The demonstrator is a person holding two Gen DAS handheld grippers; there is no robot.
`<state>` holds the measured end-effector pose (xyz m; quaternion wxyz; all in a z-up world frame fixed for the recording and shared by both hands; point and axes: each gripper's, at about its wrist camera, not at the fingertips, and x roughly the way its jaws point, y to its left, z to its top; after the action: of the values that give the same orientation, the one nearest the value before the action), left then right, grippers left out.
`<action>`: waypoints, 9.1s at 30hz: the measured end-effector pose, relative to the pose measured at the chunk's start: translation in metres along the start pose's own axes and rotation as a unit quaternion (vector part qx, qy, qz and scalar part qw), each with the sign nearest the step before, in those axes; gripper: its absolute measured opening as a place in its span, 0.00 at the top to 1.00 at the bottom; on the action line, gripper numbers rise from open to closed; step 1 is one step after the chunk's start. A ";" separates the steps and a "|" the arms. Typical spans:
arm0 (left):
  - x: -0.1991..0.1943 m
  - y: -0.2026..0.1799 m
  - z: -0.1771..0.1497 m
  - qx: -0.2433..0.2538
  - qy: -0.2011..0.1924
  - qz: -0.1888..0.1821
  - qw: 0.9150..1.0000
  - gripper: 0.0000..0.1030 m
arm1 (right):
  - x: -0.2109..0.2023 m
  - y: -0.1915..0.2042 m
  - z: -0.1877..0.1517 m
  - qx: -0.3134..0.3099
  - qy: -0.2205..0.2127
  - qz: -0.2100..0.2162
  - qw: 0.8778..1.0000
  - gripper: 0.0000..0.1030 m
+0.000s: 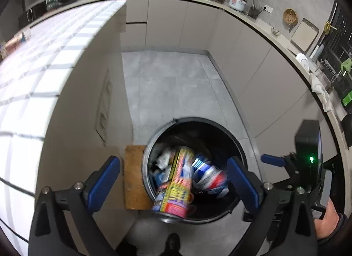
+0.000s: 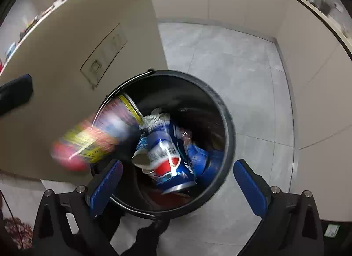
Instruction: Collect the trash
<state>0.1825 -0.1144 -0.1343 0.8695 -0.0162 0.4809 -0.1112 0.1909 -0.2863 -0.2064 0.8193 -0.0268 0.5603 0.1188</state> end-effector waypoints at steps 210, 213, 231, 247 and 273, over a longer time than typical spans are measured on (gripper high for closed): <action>-0.061 0.073 0.080 0.052 -0.083 -0.043 0.994 0.48 | -0.153 0.079 0.134 0.073 -0.150 -0.045 0.985 0.41; -0.053 0.051 0.072 0.059 -0.073 -0.053 0.994 0.48 | -0.150 0.056 0.115 0.079 -0.138 -0.052 0.986 0.41; 0.012 -0.008 0.002 0.025 0.017 -0.055 0.998 0.48 | -0.081 -0.009 0.032 0.061 -0.056 -0.035 0.996 0.41; 0.034 -0.012 -0.002 -0.014 0.061 -0.042 0.997 0.23 | -0.005 -0.013 0.006 -0.018 -0.004 -0.015 1.000 0.09; -0.060 -0.024 -0.021 0.027 0.004 0.005 1.000 0.03 | -0.111 -0.003 -0.031 0.049 -0.025 -0.058 0.997 0.00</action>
<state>0.1299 -0.1240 -0.0923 0.8685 0.0100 0.4810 -0.1197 0.1253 -0.3130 -0.1153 0.8390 -0.0165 0.5422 0.0440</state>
